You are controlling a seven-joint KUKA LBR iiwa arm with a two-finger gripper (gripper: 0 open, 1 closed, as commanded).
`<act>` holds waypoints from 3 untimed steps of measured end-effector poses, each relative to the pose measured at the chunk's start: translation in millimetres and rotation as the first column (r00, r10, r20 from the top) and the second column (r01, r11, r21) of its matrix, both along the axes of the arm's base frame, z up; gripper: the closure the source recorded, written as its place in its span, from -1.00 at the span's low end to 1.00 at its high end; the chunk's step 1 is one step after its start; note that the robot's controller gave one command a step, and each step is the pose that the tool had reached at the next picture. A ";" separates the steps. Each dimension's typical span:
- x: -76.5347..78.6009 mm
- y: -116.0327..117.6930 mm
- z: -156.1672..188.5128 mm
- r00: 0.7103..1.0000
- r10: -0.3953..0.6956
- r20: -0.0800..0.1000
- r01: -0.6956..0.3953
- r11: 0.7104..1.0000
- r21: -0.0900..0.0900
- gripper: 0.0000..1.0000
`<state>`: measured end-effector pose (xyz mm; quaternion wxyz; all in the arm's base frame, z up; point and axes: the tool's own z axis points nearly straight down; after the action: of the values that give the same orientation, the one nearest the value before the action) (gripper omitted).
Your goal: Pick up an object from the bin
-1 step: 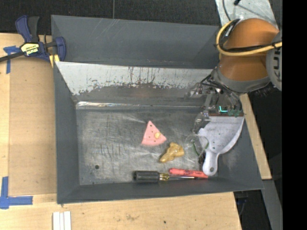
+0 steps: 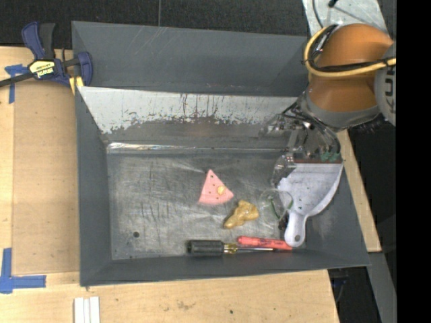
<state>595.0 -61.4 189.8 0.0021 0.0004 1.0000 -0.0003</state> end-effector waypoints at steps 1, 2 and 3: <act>-37.3 21.5 -69.2 1.000 -0.007 0.003 0.007 1.000 0.000 -1.00; -56.4 44.8 -85.4 0.972 0.236 -0.005 -0.236 0.972 0.001 -1.00; -61.3 45.6 -77.5 0.941 0.338 -0.002 -0.338 0.941 0.001 -1.00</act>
Offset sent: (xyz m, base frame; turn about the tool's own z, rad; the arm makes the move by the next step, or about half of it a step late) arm -0.0632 0.0606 -0.0638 -0.4106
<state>533.7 -15.8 112.4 0.0010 -0.1711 0.9853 0.0001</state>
